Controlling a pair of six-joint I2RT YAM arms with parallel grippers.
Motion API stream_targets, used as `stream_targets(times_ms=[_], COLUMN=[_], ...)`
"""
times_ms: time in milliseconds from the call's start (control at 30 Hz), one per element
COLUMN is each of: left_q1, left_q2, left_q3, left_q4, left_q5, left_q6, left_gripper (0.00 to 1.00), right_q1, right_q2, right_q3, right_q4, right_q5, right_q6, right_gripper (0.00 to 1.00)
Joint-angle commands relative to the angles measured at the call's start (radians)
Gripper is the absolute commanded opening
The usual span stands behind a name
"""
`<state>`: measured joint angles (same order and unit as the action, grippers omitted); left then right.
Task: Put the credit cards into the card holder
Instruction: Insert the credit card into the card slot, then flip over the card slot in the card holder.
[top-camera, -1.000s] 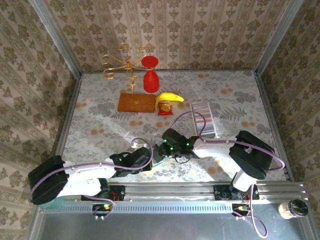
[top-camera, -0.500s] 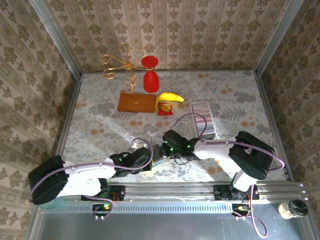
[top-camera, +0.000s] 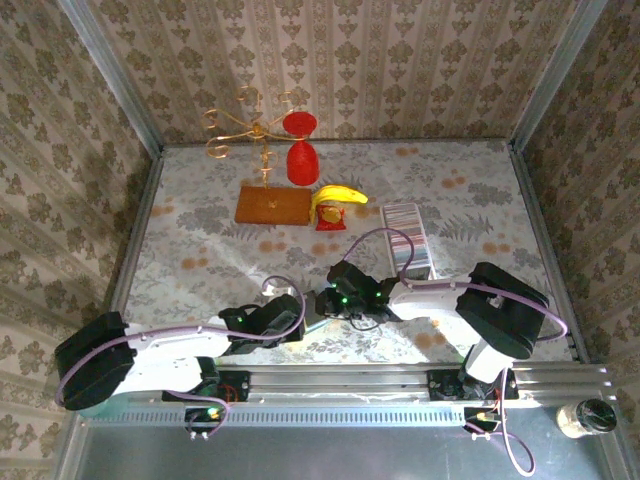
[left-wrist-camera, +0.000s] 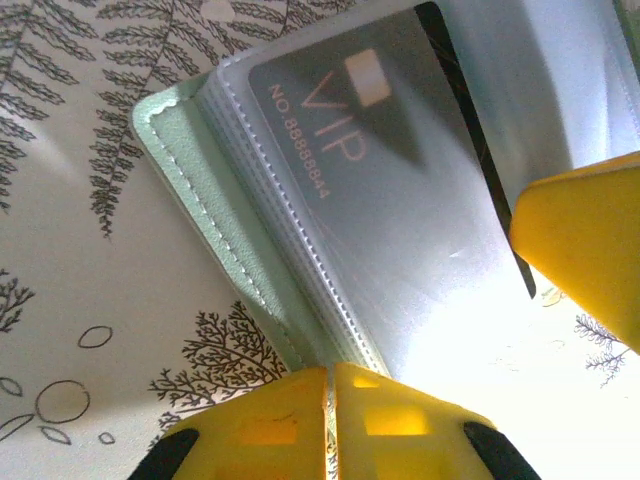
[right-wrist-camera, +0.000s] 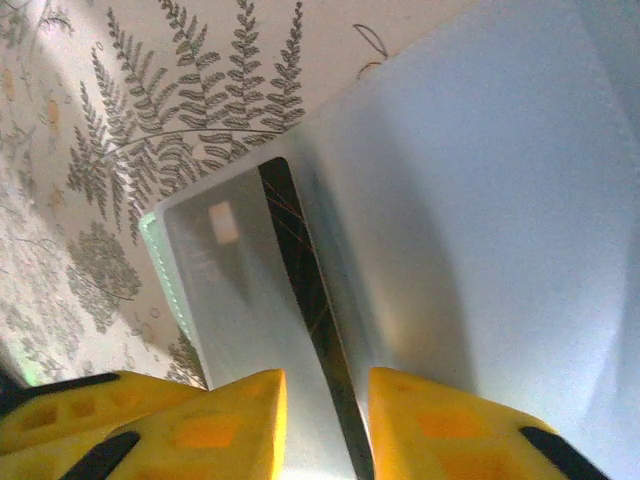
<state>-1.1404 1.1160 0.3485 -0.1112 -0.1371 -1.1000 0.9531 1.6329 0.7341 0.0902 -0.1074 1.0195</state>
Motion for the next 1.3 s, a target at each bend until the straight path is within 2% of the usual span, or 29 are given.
stream_targets(times_ms=[0, 233, 333, 467, 700, 1033, 1267], left_q1=[-0.009, 0.003, 0.022, 0.080, 0.165, 0.197, 0.200], left_q2=[-0.036, -0.099, -0.124, -0.134, -0.121, -0.045, 0.019], left_q3=[-0.017, -0.014, -0.014, -0.016, -0.017, -0.010, -0.001], left_q4=[-0.036, -0.084, -0.105, -0.104, -0.047, 0.032, 0.077], left_q5=[-0.030, -0.048, -0.053, -0.018, 0.048, 0.089, 0.103], left_q6=[-0.005, 0.007, 0.019, 0.038, 0.074, 0.091, 0.100], left_gripper=[0.12, 0.23, 0.28, 0.36, 0.43, 0.43, 0.35], right_q1=[0.007, 0.016, 0.016, 0.016, 0.010, 0.013, 0.016], right_q2=[-0.069, -0.154, -0.159, -0.132, -0.074, -0.038, -0.019], right_q3=[0.025, 0.013, 0.008, 0.031, 0.082, 0.114, 0.111], right_q4=[-0.129, -0.274, -0.284, -0.287, -0.282, -0.353, -0.358], right_q5=[0.086, 0.194, 0.220, 0.231, 0.239, 0.279, 0.271], right_q6=[-0.037, -0.049, -0.043, -0.057, -0.084, -0.096, -0.095], right_gripper=[0.33, 0.40, 0.41, 0.42, 0.43, 0.47, 0.49])
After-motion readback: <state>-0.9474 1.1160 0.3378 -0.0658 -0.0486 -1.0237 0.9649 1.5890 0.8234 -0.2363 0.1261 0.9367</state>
